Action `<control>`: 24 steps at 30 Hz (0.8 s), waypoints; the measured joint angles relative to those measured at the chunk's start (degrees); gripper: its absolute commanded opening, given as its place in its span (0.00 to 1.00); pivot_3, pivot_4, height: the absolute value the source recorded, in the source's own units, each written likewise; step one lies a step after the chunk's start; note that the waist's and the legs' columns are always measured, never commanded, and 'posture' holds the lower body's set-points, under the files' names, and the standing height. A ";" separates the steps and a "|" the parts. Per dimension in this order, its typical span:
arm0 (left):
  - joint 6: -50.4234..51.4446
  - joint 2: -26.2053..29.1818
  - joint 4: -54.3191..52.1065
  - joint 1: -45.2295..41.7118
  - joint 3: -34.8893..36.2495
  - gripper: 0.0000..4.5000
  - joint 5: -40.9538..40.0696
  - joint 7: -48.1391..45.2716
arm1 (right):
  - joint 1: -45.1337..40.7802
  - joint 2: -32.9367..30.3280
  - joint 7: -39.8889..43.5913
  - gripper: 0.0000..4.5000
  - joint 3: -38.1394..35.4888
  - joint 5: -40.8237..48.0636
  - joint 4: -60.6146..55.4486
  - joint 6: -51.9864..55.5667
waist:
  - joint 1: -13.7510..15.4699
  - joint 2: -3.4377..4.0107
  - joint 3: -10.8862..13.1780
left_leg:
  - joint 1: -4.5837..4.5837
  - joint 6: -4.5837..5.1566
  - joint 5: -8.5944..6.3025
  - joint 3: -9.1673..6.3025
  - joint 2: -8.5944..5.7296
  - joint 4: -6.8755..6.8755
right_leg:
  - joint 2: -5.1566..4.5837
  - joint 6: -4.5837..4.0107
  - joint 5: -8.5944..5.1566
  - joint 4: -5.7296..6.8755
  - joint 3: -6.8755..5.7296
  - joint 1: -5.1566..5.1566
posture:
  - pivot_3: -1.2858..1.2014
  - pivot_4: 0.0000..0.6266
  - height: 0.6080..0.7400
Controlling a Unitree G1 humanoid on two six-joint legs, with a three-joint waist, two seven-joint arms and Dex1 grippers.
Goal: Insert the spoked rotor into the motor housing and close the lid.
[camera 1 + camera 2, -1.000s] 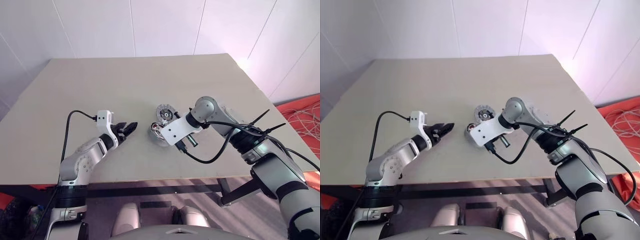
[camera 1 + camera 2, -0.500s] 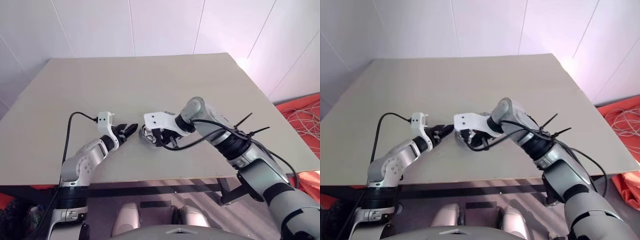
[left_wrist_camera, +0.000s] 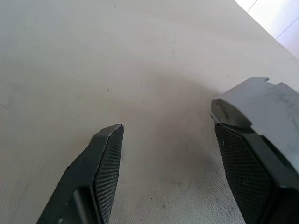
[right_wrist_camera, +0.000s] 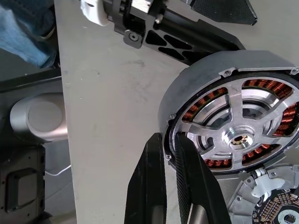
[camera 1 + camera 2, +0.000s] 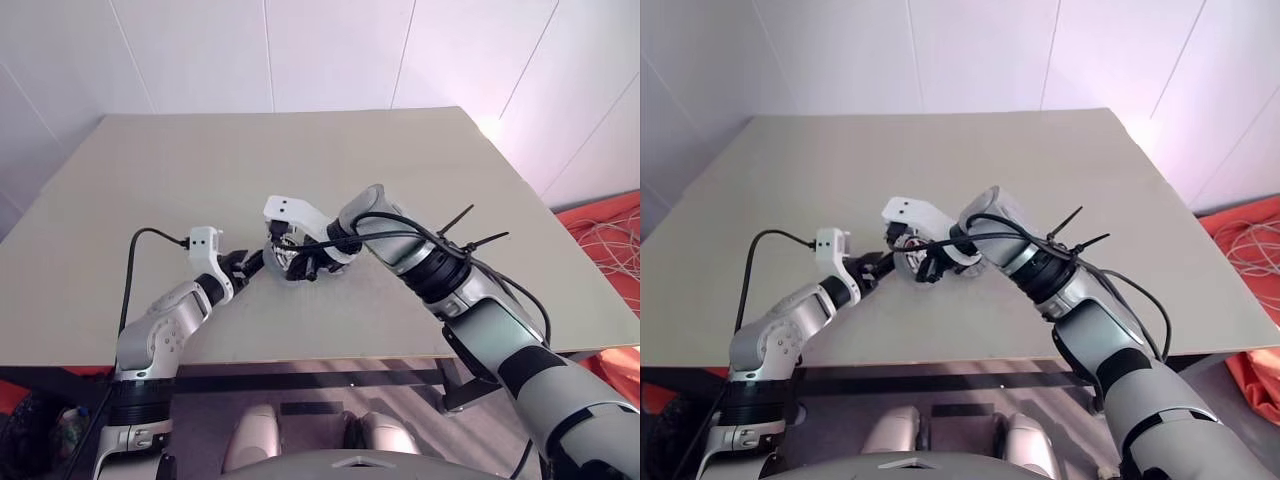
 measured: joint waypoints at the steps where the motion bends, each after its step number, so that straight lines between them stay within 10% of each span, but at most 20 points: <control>1: 0.00 0.06 -0.03 0.00 0.09 0.74 0.00 0.07 | -0.20 0.34 -0.97 0.00 -0.01 0.27 0.87 0.12 | -0.02 0.00 0.00 | 0.00 0.00 0.00 0.00 0.00 0.00 | 0.00 0.00 0.00 0.01 0.00 0.00 | 0.52 0.00 1.00; 24: -3.47 3.90 -3.04 2.22 9.00 0.74 -1.28 1.10 | -7.06 14.50 -21.35 0.00 -5.83 5.59 22.72 4.84 | -0.14 0.03 0.02 | 0.24 -0.25 0.10 -0.01 -0.02 -0.12 | 0.00 0.12 -0.07 0.14 0.06 0.06 | 0.52 0.00 1.00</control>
